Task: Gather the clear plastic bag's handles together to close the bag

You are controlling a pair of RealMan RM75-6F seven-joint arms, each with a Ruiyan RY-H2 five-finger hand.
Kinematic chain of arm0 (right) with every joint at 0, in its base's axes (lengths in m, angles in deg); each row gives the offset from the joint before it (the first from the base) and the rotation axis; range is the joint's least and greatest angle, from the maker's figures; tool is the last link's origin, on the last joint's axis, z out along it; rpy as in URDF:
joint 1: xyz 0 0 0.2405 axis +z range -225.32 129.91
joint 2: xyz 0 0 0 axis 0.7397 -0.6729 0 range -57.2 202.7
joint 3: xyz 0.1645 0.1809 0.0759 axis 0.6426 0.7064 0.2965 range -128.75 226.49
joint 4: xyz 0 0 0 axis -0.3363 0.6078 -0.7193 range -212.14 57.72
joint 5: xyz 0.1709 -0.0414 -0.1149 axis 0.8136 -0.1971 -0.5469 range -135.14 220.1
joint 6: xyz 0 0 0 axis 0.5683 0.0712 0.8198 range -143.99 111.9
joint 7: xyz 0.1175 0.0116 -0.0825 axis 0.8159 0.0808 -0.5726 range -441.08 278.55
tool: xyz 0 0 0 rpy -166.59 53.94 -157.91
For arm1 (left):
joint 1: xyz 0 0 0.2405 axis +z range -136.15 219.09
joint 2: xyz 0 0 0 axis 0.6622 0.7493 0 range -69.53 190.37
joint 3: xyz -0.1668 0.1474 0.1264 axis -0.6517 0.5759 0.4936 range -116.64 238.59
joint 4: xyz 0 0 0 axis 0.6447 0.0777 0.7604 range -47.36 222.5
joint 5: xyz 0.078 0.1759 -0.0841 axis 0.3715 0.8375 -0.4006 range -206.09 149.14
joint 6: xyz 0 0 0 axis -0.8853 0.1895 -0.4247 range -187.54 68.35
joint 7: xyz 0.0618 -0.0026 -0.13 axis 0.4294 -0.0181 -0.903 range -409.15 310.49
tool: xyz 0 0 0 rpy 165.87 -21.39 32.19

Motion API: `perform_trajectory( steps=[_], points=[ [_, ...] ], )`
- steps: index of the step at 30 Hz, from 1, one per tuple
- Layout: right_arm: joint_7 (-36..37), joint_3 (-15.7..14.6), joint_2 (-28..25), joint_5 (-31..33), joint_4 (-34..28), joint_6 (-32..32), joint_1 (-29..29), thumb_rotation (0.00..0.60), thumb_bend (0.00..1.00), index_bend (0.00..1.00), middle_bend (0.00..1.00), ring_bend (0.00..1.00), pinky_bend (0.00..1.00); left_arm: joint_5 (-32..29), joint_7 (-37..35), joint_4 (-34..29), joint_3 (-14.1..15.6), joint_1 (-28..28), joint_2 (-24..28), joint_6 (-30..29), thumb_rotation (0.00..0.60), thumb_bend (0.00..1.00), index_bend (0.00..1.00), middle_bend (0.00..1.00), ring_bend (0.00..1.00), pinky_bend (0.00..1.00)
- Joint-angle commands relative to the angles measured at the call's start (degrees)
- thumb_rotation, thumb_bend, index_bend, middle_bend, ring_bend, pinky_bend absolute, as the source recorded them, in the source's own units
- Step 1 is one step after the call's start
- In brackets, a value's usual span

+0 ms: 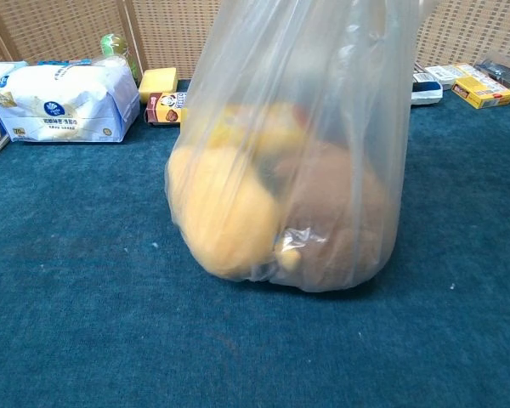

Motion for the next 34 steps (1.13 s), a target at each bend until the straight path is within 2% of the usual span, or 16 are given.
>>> perform_trajectory(
  steps=[1,5,11,15,19,28,34],
  points=[
    [-0.21,2.95,-1.37,2.55,-0.96,0.34,-1.07,0.6,0.25,0.54,0.67,0.7,0.84,-1.19,-2.87,1.81,1.4,2.84,-1.01,-0.86,0.6,0.03,0.12,0.22,0.11,0.34],
    [-0.16,6.72,-1.97,4.53,-1.69,0.6,-3.4,0.6,0.25,0.55,0.67,0.71,0.86,-2.37,-5.39,3.47,1.98,5.19,-1.74,-0.8,0.6,0.03,0.13,0.22,0.11,0.34],
    [-0.3,12.09,-0.81,6.18,-1.42,3.15,-6.98,0.6,0.26,0.55,0.68,0.71,0.87,-3.44,-7.86,4.94,1.26,7.62,-2.99,-1.37,0.6,0.03,0.13,0.22,0.11,0.34],
    [-0.14,16.56,1.49,7.25,-0.64,4.3,-9.57,0.6,0.26,0.56,0.68,0.71,0.87,-3.52,-8.14,5.85,1.12,8.81,-3.76,-1.38,0.6,0.03,0.13,0.22,0.11,0.34],
    [-0.59,19.79,4.07,8.35,0.57,6.4,-11.34,0.6,0.27,0.56,0.68,0.71,0.87,-3.5,-8.16,6.39,1.43,9.95,-3.98,-0.85,0.6,0.03,0.13,0.22,0.11,0.34],
    [-4.42,22.9,8.25,10.42,2.83,11.43,-12.22,0.6,0.27,0.56,0.68,0.71,0.87,-3.02,-8.4,6.13,1.59,12.51,-3.23,-1.13,0.6,0.03,0.13,0.22,0.11,0.34],
    [-7.08,23.85,9.38,12.2,2.71,12.45,-12.97,0.6,0.27,0.56,0.67,0.71,0.87,-2.92,-8.84,6.16,1.0,13.43,-3.07,-0.8,0.6,0.03,0.13,0.22,0.11,0.34]
  ],
)
